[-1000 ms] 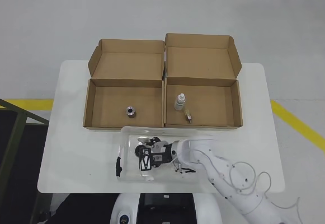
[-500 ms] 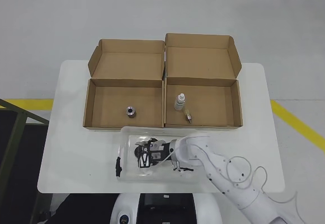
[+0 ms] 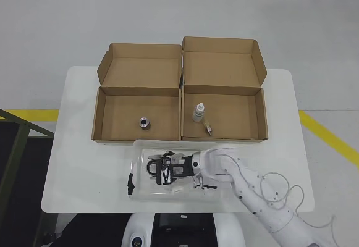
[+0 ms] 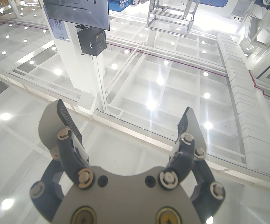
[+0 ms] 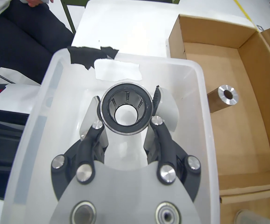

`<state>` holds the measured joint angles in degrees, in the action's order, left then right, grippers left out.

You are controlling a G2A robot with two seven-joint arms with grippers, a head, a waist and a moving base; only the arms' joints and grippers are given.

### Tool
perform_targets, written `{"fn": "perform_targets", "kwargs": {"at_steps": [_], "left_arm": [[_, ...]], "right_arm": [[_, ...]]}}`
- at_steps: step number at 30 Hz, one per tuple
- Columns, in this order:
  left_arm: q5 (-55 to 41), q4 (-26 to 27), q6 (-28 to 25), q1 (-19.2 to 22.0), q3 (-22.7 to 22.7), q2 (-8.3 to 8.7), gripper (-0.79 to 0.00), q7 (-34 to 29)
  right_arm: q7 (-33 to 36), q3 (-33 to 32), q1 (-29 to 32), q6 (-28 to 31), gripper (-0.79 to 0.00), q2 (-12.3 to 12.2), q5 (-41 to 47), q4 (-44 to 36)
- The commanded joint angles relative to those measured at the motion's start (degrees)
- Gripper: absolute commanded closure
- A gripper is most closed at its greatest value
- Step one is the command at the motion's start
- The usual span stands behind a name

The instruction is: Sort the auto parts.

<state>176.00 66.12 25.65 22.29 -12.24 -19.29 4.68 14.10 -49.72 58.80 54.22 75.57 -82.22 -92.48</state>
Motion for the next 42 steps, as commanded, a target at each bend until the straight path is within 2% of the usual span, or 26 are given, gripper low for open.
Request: {"fn": "perform_targets", "kwargs": {"at_steps": [1, 16, 42], "left_arm": [[0.0, 0.0, 0.0, 0.0, 0.0, 0.0, -0.785, 0.0], [0.0, 0.0, 0.0, 0.0, 0.0, 0.0, -0.785, 0.0], [0.0, 0.0, 0.0, 0.0, 0.0, 0.0, -0.785, 0.0]], "right_arm": [[0.04, -1.17, 0.73, 0.58, 0.0, -0.38, 1.03, -1.97], [0.49, -8.6, 5.59, 2.71, 0.0, -2.72, 10.54, -16.68], [-5.08, -22.73, 5.16, -3.4, 0.0, -4.82, 25.84, -29.7]]}}
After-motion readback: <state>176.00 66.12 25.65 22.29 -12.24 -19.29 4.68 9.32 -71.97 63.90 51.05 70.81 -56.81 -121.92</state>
